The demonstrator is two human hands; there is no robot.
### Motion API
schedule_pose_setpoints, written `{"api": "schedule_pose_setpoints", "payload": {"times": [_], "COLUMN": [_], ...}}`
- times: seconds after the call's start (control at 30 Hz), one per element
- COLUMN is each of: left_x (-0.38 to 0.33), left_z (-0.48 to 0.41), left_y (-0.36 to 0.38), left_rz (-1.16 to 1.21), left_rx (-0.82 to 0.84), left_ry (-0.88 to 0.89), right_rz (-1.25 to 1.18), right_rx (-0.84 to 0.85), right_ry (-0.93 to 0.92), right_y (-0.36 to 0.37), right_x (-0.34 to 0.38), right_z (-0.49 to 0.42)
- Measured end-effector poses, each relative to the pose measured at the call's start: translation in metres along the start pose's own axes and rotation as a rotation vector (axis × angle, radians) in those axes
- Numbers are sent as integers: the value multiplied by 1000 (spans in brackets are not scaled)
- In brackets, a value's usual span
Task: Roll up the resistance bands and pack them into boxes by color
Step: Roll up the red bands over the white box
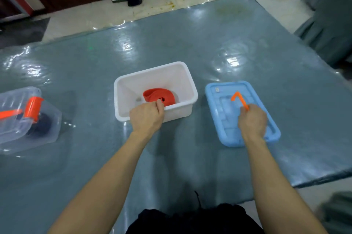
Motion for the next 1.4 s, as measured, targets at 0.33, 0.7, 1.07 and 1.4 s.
{"api": "schedule_pose_setpoints", "payload": {"times": [0.33, 0.7, 1.07, 1.4], "left_x": [58, 130, 99, 85], "left_z": [-35, 0, 27, 35], "left_y": [-39, -29, -12, 0], "left_rz": [1550, 915, 823, 787], "left_rx": [-201, -345, -368, -323], "left_ry": [-457, -563, -518, -467], "right_rz": [-194, 144, 95, 406], "right_rx": [-105, 363, 298, 346], "right_ry": [-692, -1087, -1094, -1097], "right_y": [-96, 23, 40, 68], "right_x": [177, 303, 261, 204], "right_z": [11, 80, 82, 114]}}
Point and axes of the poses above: each hand's wrist, its own z-axis away from the middle knuckle, its own y-axis out of the palm, x = y × z, the point moved 5 cm from there along -z, towards the middle knuckle, and after that the axes turned 8 degrees about y, right-handed, at the moved point
